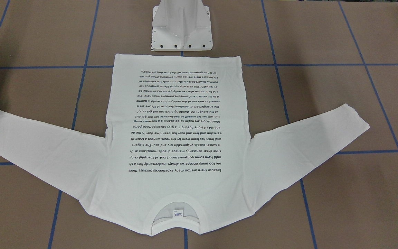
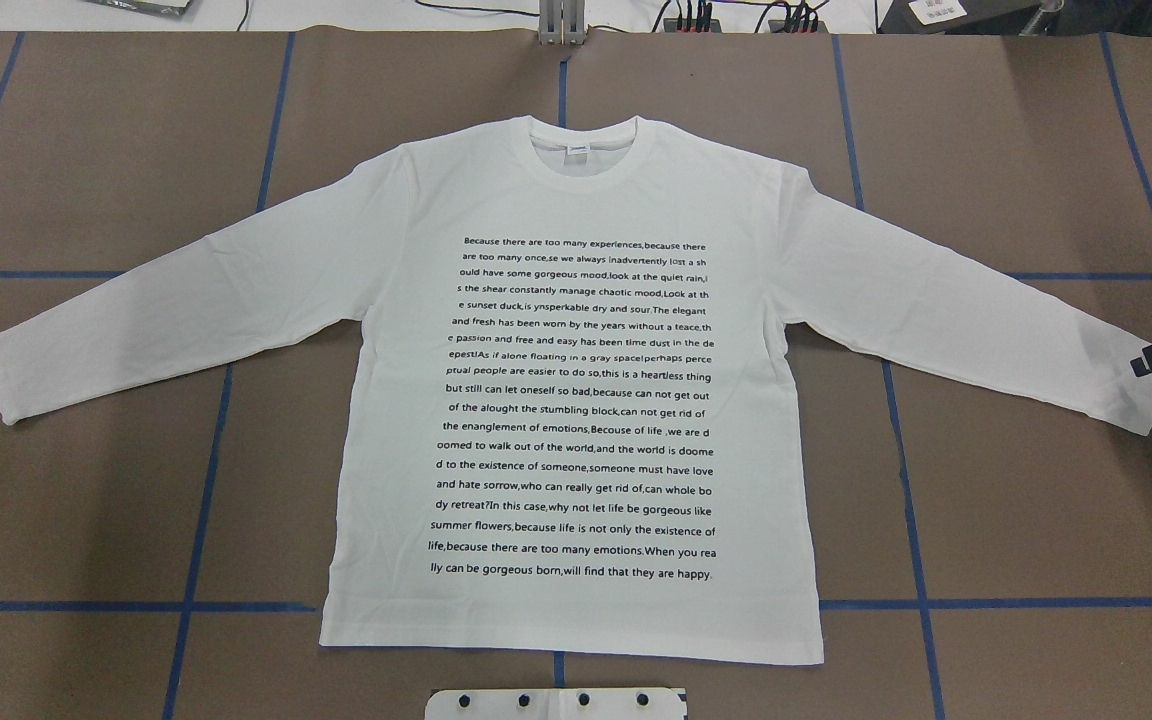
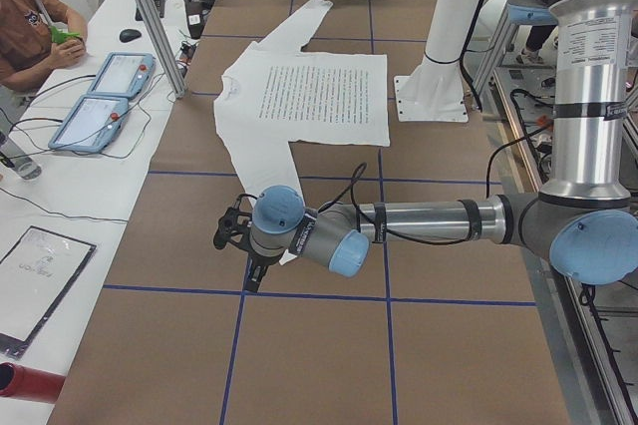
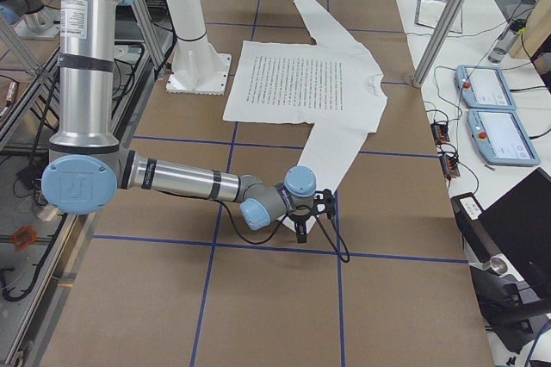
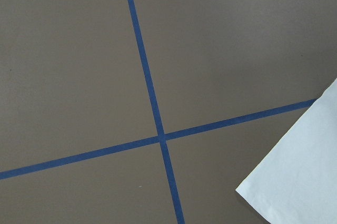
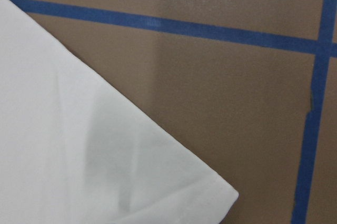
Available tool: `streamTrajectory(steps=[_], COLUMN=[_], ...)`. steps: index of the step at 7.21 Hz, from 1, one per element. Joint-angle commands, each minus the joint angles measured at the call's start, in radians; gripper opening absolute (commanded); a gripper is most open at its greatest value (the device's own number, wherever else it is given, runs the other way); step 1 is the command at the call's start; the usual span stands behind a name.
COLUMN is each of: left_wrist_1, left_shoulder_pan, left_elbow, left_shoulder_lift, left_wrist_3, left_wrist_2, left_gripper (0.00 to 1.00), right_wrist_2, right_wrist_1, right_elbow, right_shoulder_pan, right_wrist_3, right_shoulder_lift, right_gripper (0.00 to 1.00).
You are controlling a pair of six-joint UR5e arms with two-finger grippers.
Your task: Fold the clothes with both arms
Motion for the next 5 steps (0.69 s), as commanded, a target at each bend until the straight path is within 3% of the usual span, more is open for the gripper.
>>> streamTrajectory(steps=[1, 3, 5], left_wrist_1=[0.0, 0.0, -0.002], left_shoulder_pan=[0.0, 0.0, 0.0], left_elbow=[0.001, 0.001, 0.001], left_shoulder_lift=[0.0, 0.0, -0.002], left_wrist_3=[0.0, 0.0, 0.0], left_wrist_2=[0.0, -0.001, 0.0], left_gripper=[1.0, 1.0, 1.0], right_wrist_2=[-0.001, -0.001, -0.001], right_wrist_1=[0.001, -0.004, -0.007], right_elbow=[-0.029, -0.04, -0.04], right_shoulder_pan=[-0.005, -0.005, -0.005], right_wrist_3=[0.002, 0.002, 0.0], right_shoulder_lift=[0.014, 0.014, 0.014], right_gripper=[0.9, 0.77, 0.49])
